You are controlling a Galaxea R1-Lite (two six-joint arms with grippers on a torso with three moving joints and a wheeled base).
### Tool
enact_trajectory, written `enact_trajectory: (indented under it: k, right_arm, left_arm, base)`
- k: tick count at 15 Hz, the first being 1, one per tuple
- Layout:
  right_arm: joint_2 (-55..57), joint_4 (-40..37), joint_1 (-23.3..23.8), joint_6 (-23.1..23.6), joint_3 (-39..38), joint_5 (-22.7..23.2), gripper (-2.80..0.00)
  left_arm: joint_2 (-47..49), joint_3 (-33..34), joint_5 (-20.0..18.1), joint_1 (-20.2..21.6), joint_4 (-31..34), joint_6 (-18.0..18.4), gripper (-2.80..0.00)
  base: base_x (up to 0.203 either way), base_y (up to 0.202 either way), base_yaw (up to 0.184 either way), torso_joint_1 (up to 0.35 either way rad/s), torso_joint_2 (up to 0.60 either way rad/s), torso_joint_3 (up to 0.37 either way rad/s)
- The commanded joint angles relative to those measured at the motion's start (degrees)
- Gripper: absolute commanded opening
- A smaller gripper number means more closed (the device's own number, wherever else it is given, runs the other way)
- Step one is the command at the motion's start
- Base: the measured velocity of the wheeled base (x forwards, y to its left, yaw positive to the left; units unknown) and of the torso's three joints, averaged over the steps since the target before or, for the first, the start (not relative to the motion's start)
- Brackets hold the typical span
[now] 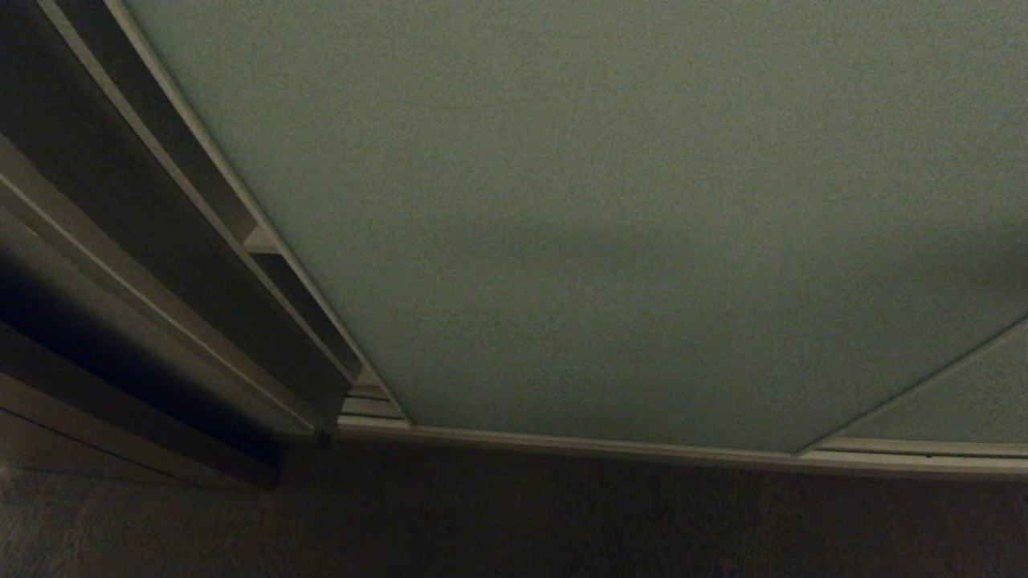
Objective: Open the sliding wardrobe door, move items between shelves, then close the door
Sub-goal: Close the door
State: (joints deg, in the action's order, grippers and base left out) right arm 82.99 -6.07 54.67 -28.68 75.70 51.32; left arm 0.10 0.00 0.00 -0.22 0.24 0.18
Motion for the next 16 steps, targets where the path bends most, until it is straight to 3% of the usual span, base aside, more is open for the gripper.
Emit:
enact_trajectory:
  k: [1,4,10,16]
  right_arm:
    - [-2.0,1.3,-2.7,-0.1,-2.6,0.2,-2.8]
    - [-3.1,4.4,-5.5,-0.1,-5.0,-0.2,-2.8]
    - [-6.0,4.2,-6.1,-0.2,-6.7,0.2,-2.8]
    - [-8.5,4.4,-11.0,-0.1,-10.0,0.2,-2.8]
  left_arm:
    - [0.1,0.0,0.0,0.0,0.0,0.0,-2.8]
    - [0.1,0.0,0.0,0.0,0.0,0.0,-2.8]
    - [0.1,0.0,0.0,0.0,0.0,0.0,-2.8]
    - [0.1,0.0,0.0,0.0,0.0,0.0,-2.8]
  base:
    - [0.0,0.0,0.0,0.0,0.0,0.0]
    - [0.0,0.0,0.0,0.0,0.0,0.0]
    - [0.0,0.0,0.0,0.0,0.0,0.0]
    - [0.0,0.0,0.0,0.0,0.0,0.0]
